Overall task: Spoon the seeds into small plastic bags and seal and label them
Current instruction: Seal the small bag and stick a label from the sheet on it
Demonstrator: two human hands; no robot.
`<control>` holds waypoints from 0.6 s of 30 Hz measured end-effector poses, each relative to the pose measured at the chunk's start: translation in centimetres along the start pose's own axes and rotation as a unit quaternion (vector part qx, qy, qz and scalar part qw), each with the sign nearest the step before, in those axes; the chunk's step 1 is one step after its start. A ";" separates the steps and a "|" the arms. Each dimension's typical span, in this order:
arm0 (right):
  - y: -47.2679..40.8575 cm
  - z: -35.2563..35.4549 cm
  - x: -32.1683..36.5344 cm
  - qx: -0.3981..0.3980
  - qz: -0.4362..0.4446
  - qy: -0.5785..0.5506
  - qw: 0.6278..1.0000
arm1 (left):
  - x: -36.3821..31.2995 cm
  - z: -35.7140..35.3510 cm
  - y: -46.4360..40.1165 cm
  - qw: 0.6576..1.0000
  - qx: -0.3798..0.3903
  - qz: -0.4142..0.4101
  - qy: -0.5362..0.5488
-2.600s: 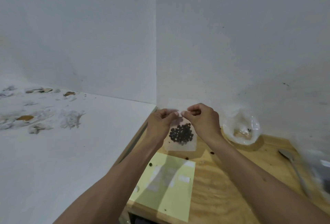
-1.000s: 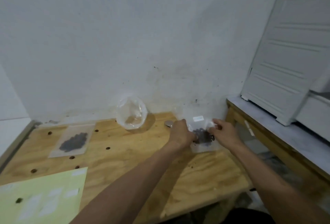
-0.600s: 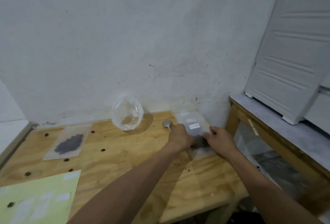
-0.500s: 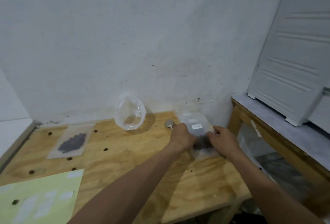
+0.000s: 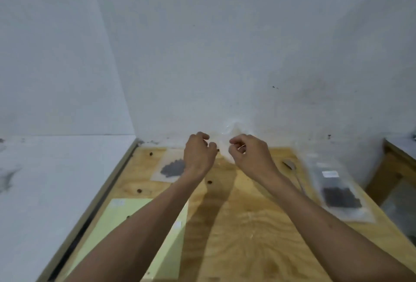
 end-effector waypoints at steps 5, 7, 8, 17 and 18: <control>0.1 -10.9 2.4 0.153 -0.048 0.067 0.985 | 9.0 5.6 -2.1 0.969 0.062 0.095 -0.217; 0.3 -13.7 2.9 0.167 -0.081 0.075 0.980 | 11.0 6.8 -2.1 0.967 0.088 0.123 -0.204; 0.4 -14.8 2.9 0.166 -0.108 0.071 0.978 | 11.9 7.0 -2.0 0.970 0.100 0.132 -0.179; -1.3 -19.0 0.0 0.109 -0.349 -0.124 0.923 | 16.4 7.7 -2.8 0.952 0.049 0.276 0.120; -1.3 -19.1 -0.1 0.107 -0.345 -0.147 0.921 | 16.6 7.8 -3.0 0.948 0.048 0.279 0.144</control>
Point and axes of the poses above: each hand's wrist, its own y-axis away from the middle knuckle, its own z-axis out of the back of the hand, x = y × z, the point moved 6 cm from there along -y, towards the middle knuckle, and after that the axes turned 5 degrees about -x, right-handed, at the moved point
